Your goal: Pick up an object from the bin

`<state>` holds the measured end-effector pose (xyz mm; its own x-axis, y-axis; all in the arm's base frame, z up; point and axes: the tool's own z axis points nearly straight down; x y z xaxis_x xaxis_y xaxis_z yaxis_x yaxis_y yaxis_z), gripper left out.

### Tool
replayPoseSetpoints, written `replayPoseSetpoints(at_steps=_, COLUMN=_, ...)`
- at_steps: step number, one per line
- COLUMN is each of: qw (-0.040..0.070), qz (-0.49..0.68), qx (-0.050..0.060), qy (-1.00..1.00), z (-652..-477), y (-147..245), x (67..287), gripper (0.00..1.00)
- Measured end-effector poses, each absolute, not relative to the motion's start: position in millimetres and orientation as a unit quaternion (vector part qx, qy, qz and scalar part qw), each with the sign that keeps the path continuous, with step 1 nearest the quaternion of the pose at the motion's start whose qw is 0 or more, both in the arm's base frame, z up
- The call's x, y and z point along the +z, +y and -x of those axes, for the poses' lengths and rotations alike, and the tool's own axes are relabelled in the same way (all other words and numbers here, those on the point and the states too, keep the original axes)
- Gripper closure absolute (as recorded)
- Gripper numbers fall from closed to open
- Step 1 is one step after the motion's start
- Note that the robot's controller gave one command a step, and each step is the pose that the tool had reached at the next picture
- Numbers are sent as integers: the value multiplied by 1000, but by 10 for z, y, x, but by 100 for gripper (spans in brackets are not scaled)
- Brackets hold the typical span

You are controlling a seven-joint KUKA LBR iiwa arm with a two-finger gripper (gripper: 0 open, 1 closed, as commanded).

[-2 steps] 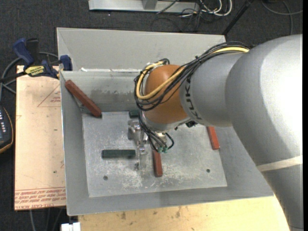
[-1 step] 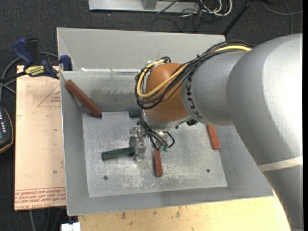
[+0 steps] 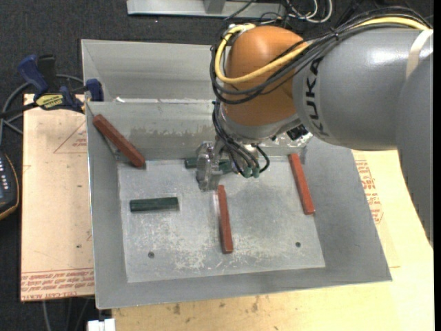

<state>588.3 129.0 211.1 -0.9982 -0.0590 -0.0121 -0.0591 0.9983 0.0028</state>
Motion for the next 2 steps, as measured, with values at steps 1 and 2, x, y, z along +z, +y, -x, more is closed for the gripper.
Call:
replayPoseSetpoints(at_steps=1, qw=2, qz=19, qx=2, qy=1000, z=-5578, y=1655, x=2397, gripper=100)
replayPoseSetpoints(at_steps=2, qw=0, qz=57, qx=0, qy=998, z=-6126, y=1695, x=1482, gripper=100)
